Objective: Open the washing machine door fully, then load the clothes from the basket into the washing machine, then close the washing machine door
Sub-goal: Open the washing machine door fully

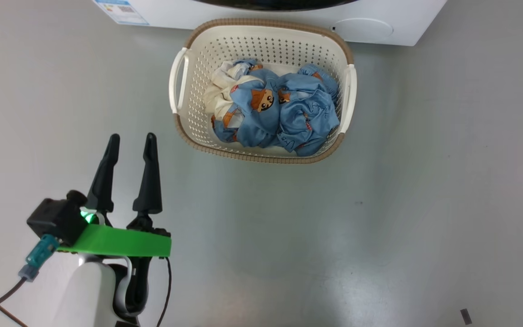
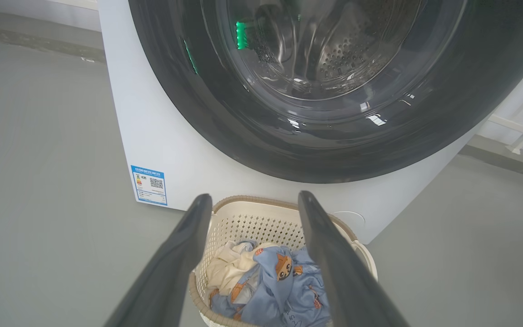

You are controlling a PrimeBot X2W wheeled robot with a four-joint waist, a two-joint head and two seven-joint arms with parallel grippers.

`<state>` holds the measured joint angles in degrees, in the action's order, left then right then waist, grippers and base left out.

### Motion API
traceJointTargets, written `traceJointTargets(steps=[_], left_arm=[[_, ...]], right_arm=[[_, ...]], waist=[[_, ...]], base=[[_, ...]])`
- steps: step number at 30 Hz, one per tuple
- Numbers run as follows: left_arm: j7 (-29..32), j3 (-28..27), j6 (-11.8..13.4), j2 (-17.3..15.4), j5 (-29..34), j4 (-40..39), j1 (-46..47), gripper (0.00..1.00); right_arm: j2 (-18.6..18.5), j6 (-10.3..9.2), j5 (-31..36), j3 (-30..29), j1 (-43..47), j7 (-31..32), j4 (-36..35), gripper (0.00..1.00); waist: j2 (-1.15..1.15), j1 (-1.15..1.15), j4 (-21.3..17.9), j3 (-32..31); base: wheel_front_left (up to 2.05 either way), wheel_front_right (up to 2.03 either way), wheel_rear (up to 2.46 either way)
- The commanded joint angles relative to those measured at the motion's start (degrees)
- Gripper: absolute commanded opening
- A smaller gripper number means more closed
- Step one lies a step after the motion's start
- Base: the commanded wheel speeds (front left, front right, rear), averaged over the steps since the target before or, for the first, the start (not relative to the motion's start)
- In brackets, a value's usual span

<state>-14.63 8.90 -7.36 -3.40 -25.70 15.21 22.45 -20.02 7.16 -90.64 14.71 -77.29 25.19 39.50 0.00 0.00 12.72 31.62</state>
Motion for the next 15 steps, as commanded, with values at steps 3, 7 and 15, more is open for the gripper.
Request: traceJointTargets(steps=[3, 7, 15], left_arm=[[-0.4, -1.7, -0.1, -0.9, -0.3, -0.8, 0.8, 1.0], [-0.4, -1.6, -0.1, -0.6, -0.5, -0.7, 0.8, 1.0], [-0.4, -1.3, -0.1, -0.1, -0.9, -0.5, 1.2, 1.0]], right_arm=[[0.8, 0.33, 0.6, 0.4, -2.4, 1.1, 0.4, 0.0], [1.2, 0.33, 0.5, 0.9, -3.5, 2.5, 2.6, 0.0], [2.1, 0.33, 0.6, 1.6, -4.7, 4.1, 4.9, 0.0]], waist=[[0.0, 0.0, 0.7, 0.7], [0.0, 0.0, 1.1, 1.1], [0.0, 0.0, 1.8, 1.3]], base=[[0.0, 0.0, 0.0], [0.0, 0.0, 0.0], [0.0, 0.0, 0.0]])
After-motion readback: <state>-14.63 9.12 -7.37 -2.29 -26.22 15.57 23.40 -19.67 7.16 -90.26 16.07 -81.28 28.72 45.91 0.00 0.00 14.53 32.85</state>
